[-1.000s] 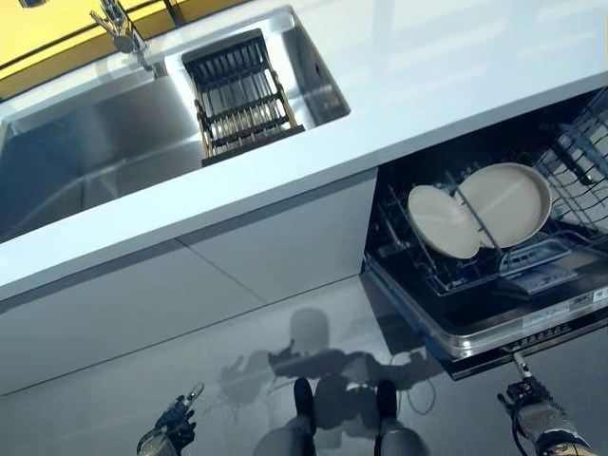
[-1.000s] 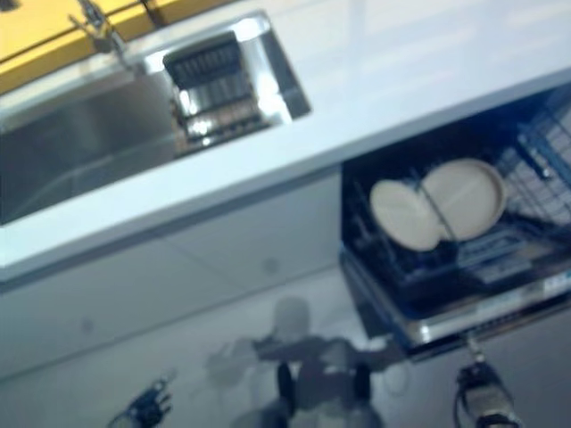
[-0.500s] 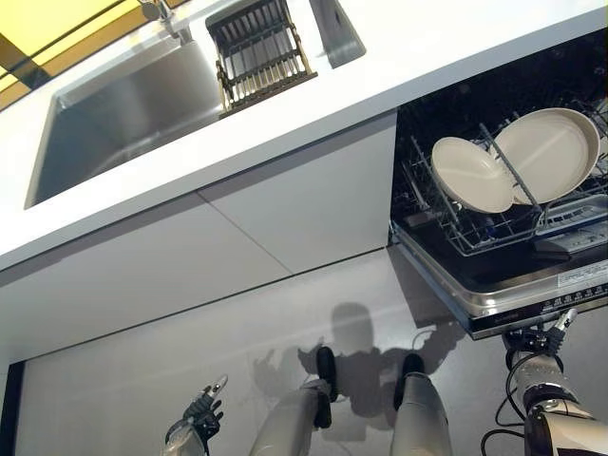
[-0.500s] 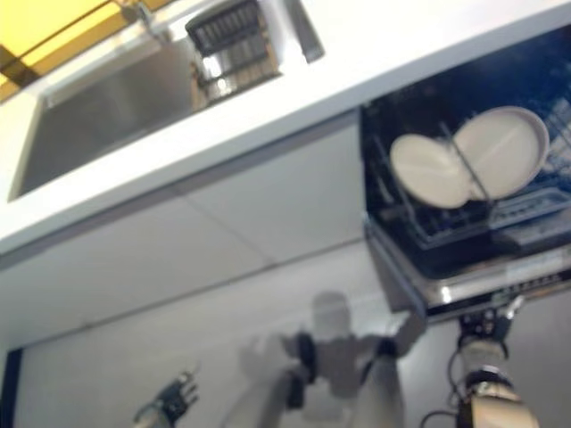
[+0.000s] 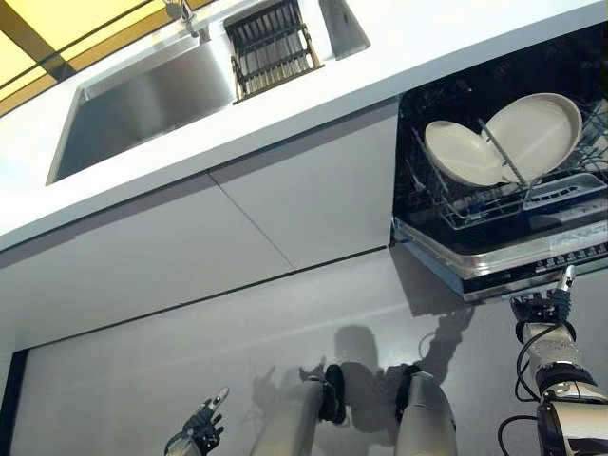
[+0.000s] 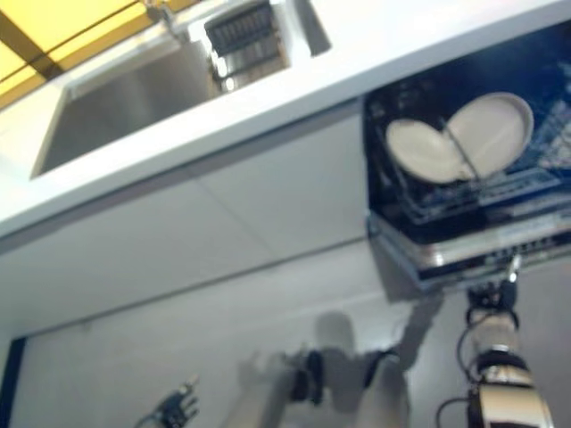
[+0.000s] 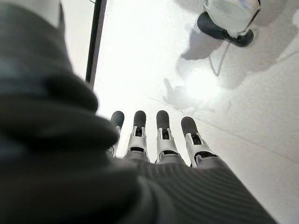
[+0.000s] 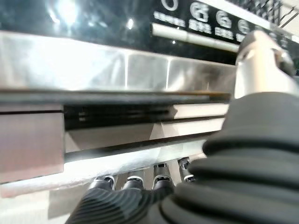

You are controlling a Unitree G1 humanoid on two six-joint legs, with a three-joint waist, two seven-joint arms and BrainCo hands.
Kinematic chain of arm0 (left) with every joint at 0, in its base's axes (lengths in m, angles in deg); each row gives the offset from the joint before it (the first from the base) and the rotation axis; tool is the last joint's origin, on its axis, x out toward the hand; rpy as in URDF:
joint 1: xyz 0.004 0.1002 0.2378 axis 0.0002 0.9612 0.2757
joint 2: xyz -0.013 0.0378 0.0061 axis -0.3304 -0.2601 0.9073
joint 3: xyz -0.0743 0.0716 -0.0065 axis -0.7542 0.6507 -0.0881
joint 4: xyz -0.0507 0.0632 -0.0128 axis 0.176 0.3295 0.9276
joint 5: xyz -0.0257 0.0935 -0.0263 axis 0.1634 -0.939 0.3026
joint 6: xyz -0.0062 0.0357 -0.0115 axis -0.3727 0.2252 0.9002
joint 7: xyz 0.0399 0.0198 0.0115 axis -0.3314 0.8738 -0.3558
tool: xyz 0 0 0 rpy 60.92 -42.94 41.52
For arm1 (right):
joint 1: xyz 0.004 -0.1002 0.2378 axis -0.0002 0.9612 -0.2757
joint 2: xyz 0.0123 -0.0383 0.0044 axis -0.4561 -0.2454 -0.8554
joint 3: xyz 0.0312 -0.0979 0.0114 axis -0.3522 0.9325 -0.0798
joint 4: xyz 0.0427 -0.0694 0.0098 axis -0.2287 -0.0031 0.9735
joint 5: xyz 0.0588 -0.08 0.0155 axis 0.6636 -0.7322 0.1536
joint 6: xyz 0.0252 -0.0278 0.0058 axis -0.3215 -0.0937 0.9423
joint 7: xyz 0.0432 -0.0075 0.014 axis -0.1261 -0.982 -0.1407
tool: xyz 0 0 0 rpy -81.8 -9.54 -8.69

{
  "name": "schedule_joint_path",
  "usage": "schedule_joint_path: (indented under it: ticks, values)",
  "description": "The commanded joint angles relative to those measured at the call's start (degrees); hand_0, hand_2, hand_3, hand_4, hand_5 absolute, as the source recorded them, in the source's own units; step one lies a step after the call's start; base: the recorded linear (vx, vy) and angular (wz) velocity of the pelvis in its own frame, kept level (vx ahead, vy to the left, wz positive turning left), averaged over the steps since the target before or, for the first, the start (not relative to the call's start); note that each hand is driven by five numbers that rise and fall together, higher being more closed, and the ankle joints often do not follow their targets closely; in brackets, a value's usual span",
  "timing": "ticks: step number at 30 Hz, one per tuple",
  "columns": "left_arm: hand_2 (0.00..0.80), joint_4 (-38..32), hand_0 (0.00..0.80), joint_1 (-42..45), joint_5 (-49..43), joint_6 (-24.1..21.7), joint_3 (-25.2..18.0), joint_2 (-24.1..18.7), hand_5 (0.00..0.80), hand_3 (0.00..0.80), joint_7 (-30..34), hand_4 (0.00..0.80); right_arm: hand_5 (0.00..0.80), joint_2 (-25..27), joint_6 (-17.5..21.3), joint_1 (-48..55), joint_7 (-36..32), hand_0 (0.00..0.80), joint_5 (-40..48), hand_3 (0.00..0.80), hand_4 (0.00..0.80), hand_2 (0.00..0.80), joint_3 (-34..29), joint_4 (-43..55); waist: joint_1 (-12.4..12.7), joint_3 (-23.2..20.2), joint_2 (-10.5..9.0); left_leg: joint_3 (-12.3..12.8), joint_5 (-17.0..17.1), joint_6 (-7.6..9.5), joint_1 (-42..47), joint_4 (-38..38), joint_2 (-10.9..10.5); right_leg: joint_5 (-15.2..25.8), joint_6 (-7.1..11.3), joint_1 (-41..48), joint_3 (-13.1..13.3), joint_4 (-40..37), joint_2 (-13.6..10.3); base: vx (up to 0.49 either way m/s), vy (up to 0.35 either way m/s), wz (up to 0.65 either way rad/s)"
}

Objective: Take plates into dishwasher

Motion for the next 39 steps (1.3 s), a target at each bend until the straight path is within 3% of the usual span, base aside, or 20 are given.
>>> schedule_joint_path:
  ticks: [1, 7, 13, 22, 26, 31, 39]
  values:
    - [0.000, -1.0, 0.000, 1.0, -1.3, -0.5, 0.0, -4.7, 0.000, 0.000, -0.4, 0.000, 0.000, 1.8, 0.4, -23.0, -7.6, 0.000, 0.0, 0.000, 0.000, 0.000, 1.9, 7.1, 4.9, -4.1, -3.54, 1.3, -3.4, 3.12, 3.2, 2.1, -0.4, -2.6, -2.97, 7.1, 3.3, -1.2, 2.2, 0.020, -0.024, 0.11]
    - [0.000, -1.3, 0.000, 1.6, -2.1, -0.3, -0.3, -5.4, 0.000, 0.000, 0.0, 0.000, 0.000, 2.0, 0.3, -23.0, -7.3, 0.000, -0.1, 0.000, 0.000, 0.000, 1.9, 7.1, 5.5, -4.5, -4.76, 0.8, -2.9, 2.97, 4.6, 0.6, 0.4, -1.9, -2.84, 9.2, 2.8, -3.1, 2.8, 0.024, -0.025, 0.03]
    - [0.000, -1.5, 0.000, 1.3, -2.9, -0.3, 0.1, -5.7, 0.000, 0.000, -0.2, 0.000, 0.000, 2.3, 0.7, -22.6, -7.9, 0.000, 1.2, 0.000, 0.000, 0.000, 1.2, 6.1, 6.5, -5.7, -5.90, -0.1, -0.2, 2.42, 8.3, -6.1, 0.8, 0.5, -1.71, 13.7, 1.4, -10.2, 3.8, 0.042, -0.035, 0.11]
    - [0.000, -0.1, 0.000, 1.2, -4.1, -1.0, -1.3, -7.0, 0.000, 0.000, 0.7, 0.000, 0.000, 3.2, 0.2, -22.4, -4.2, 0.000, -5.4, 0.000, 0.000, 0.000, 1.7, 4.0, 7.2, -7.0, -7.32, -1.0, 2.7, 1.59, 10.9, -12.7, 1.3, 3.1, -0.95, 17.1, -0.2, -17.3, 5.7, -0.018, -0.030, 0.28]
    - [0.000, 0.6, 0.000, 1.2, -4.7, -2.1, -1.3, -6.3, 0.000, 0.000, 0.8, 0.000, 0.000, 3.4, -2.6, -19.4, -1.7, 0.000, -15.4, 0.000, 0.000, 0.000, 2.2, 1.1, 7.2, -8.7, -8.59, -1.6, 4.9, 1.11, 13.9, -18.8, 1.6, 5.0, -0.35, 20.1, 0.0, -23.4, 7.4, 0.002, -0.004, 0.02]
    - [0.000, 2.1, 0.000, 0.8, -5.2, -3.9, -1.8, -5.6, 0.000, 0.000, 1.2, 0.000, 0.000, 3.0, -6.6, -14.0, -2.0, 0.000, -19.3, 0.000, 0.000, 0.000, 1.8, -2.3, 6.6, -11.5, -10.30, -2.0, 7.3, 0.77, 17.0, -25.3, 2.4, 7.6, 0.21, 22.8, 0.8, -29.4, 8.9, 0.000, 0.000, 0.00]
    - [0.000, 4.7, 0.000, 0.4, -6.7, -5.5, -3.1, -4.7, 0.000, 0.000, 1.4, 0.000, 0.000, -4.1, -10.0, -1.1, -3.2, 0.000, -26.2, 0.000, 0.000, 0.000, 1.5, -4.7, 5.7, -17.8, -12.49, -2.2, 9.5, 0.10, 22.0, -33.5, 3.6, 10.9, 0.90, 27.5, 2.0, -38.2, 10.8, 0.046, 0.036, -0.01]
